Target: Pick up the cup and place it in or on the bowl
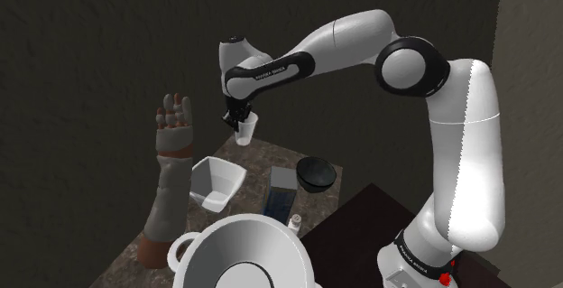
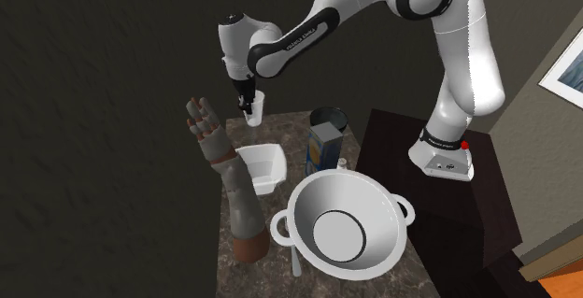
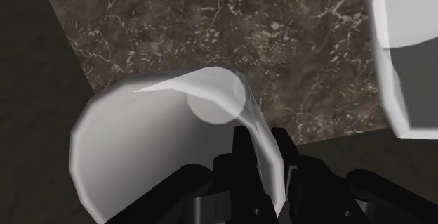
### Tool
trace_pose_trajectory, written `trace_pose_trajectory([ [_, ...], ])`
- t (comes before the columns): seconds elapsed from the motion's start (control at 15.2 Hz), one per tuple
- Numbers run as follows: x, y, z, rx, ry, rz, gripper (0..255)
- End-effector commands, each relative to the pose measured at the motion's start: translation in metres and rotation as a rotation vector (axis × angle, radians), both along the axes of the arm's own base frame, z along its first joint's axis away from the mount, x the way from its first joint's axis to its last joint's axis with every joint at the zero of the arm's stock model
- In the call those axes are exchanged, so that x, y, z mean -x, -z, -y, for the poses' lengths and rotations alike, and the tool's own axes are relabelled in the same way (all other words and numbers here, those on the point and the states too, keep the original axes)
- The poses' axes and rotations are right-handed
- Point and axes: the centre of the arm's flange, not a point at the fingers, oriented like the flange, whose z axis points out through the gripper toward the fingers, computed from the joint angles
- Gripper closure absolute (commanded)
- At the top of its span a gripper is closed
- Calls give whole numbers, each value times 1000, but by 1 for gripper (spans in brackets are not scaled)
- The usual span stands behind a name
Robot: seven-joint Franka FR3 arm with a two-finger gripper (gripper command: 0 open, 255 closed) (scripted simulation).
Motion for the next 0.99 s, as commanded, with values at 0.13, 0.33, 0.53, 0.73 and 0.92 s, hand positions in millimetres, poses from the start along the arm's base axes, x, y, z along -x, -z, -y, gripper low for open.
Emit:
trace_pose_trajectory([
  [0.13,1,-21,0,0,0,0,255],
  [0.33,1,-34,0,0,0,0,255],
  [0.53,32,-39,23,0,0,0,255],
  [0.73,64,-43,47,0,0,0,255],
  [0.92,96,-47,70,0,0,0,255],
])
